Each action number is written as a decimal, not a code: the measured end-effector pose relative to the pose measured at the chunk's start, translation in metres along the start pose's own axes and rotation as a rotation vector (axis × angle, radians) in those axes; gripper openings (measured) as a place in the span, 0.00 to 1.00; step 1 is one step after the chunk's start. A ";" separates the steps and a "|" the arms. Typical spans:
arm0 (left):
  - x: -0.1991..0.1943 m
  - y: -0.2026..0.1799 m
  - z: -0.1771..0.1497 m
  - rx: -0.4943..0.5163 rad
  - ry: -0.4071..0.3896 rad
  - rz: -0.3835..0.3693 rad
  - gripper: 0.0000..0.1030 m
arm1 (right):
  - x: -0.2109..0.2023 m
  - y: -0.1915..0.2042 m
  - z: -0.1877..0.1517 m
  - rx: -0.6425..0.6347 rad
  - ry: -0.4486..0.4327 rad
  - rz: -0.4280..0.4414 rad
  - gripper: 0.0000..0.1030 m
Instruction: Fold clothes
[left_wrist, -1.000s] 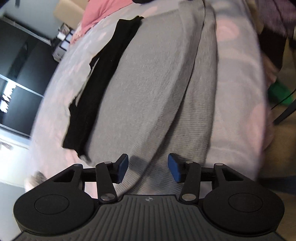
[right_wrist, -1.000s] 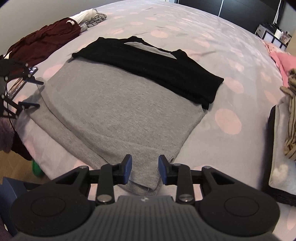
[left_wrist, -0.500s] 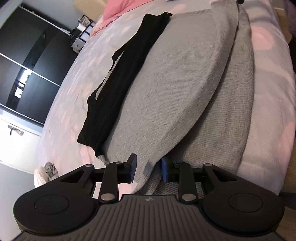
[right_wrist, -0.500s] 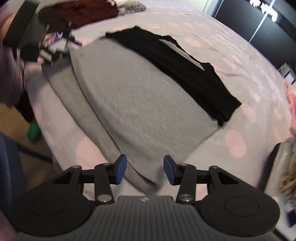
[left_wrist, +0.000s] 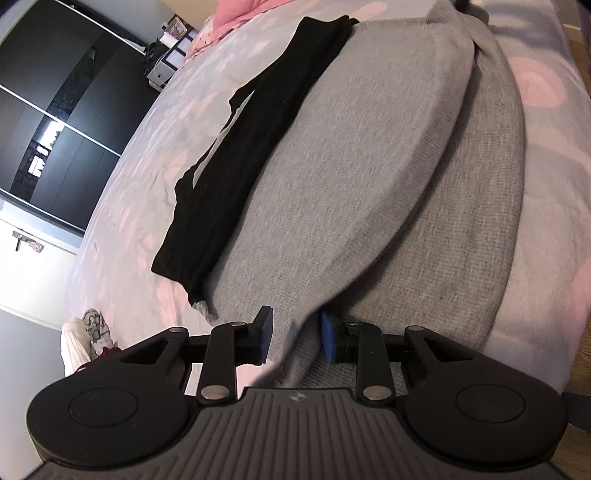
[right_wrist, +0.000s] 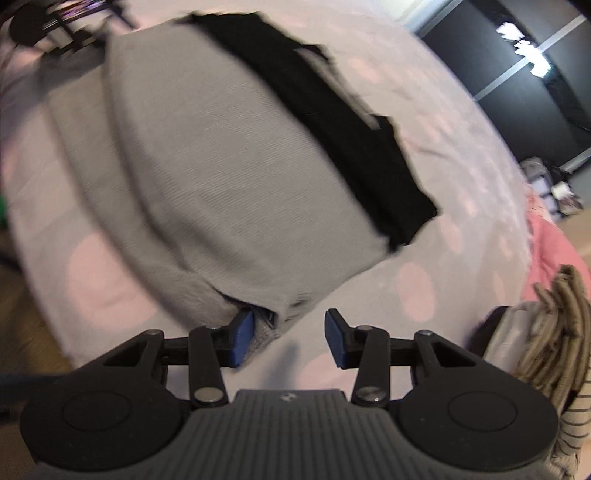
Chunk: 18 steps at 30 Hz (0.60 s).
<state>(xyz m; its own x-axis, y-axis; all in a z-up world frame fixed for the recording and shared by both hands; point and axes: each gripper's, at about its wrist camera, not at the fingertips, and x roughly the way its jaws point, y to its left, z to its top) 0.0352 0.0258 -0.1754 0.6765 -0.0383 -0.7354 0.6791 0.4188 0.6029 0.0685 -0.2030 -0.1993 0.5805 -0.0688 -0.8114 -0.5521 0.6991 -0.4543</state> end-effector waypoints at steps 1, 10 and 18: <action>0.000 0.000 0.000 -0.004 0.001 -0.001 0.25 | 0.001 -0.005 0.002 0.030 -0.005 -0.006 0.44; 0.001 0.002 -0.003 -0.002 0.000 -0.006 0.25 | -0.008 -0.016 0.007 0.051 -0.003 0.051 0.49; -0.001 0.007 -0.006 0.027 -0.013 -0.046 0.26 | -0.020 0.008 0.015 -0.091 -0.093 0.067 0.49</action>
<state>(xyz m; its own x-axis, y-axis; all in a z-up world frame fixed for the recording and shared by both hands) 0.0373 0.0336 -0.1722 0.6477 -0.0693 -0.7588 0.7171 0.3920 0.5763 0.0612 -0.1858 -0.1806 0.5913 0.0450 -0.8052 -0.6407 0.6326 -0.4352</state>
